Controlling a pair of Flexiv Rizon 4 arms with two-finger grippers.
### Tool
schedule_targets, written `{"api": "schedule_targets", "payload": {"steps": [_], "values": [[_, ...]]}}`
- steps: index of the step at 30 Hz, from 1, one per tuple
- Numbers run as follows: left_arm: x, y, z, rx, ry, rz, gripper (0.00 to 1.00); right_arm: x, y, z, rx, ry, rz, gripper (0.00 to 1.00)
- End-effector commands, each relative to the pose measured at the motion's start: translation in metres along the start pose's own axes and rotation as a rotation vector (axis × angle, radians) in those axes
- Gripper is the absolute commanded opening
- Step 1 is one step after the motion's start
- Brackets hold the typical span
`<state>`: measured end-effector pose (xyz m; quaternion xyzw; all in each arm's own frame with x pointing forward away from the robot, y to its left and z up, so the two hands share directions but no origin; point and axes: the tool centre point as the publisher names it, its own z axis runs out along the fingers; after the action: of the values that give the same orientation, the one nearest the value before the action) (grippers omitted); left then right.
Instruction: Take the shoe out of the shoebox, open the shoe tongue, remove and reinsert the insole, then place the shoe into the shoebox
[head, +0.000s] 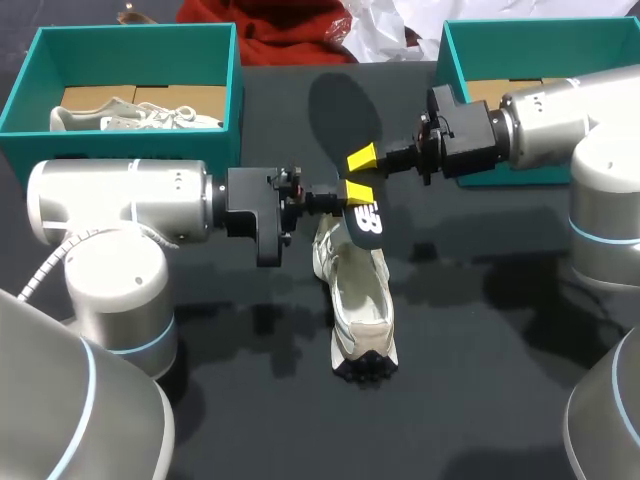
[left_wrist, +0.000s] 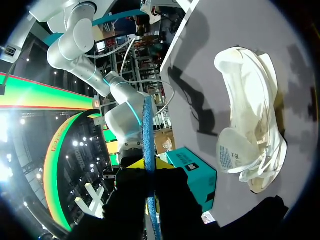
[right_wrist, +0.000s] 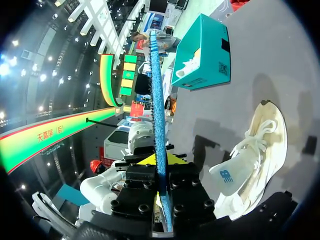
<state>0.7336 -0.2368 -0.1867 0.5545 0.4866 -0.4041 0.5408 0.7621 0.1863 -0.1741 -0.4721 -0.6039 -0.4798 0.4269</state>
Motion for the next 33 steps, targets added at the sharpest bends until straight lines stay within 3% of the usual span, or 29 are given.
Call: {"api": "schedule_targets", "payload": {"steps": [1,2,7,10,12,14,28,33], "values": [[-0.002,-0.003,-0.009,-0.006,0.001,-0.004,0.68,-0.001,0.0,0.002,-0.004,0.0,0.003,0.0],[-0.004,-0.003,-0.012,-0.008,0.002,-0.005,1.0,-0.001,-0.001,0.002,-0.005,0.0,0.006,0.0],[-0.013,-0.002,-0.043,-0.023,0.003,-0.04,1.0,-0.004,-0.004,0.001,-0.011,0.007,0.017,0.0],[-0.018,-0.002,-0.062,0.001,0.063,-0.04,1.0,-0.006,-0.007,0.001,-0.012,0.01,0.027,0.0],[-0.022,-0.002,-0.075,0.079,0.145,-0.011,1.0,-0.007,-0.009,0.001,-0.012,0.013,0.035,0.0],[-0.024,0.0,-0.088,0.168,0.336,0.236,1.0,-0.01,-0.01,0.001,-0.007,0.021,0.053,0.0],[-0.024,0.004,-0.085,0.164,0.333,0.181,1.0,-0.013,-0.012,0.0,-0.003,0.03,0.074,0.0],[-0.036,0.033,-0.094,0.178,0.521,0.048,1.0,-0.022,-0.017,0.005,-0.009,0.045,0.091,0.0]]}}
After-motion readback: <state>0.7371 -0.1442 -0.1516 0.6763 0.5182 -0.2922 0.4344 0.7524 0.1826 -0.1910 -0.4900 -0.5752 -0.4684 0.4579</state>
